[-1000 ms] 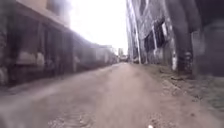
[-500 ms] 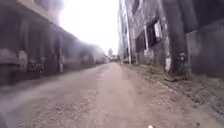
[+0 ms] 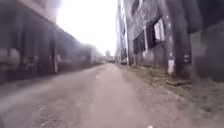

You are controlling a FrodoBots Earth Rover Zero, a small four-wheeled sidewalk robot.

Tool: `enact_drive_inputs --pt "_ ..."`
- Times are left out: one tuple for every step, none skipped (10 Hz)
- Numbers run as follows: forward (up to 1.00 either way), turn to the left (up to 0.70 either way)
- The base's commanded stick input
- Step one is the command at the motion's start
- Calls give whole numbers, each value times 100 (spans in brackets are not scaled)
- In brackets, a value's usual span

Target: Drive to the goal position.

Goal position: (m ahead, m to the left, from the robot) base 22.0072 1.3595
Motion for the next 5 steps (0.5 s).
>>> enact_drive_inputs --pt "50 0" --pt "50 0" --pt "50 0" --pt "50 0" --pt "50 0"
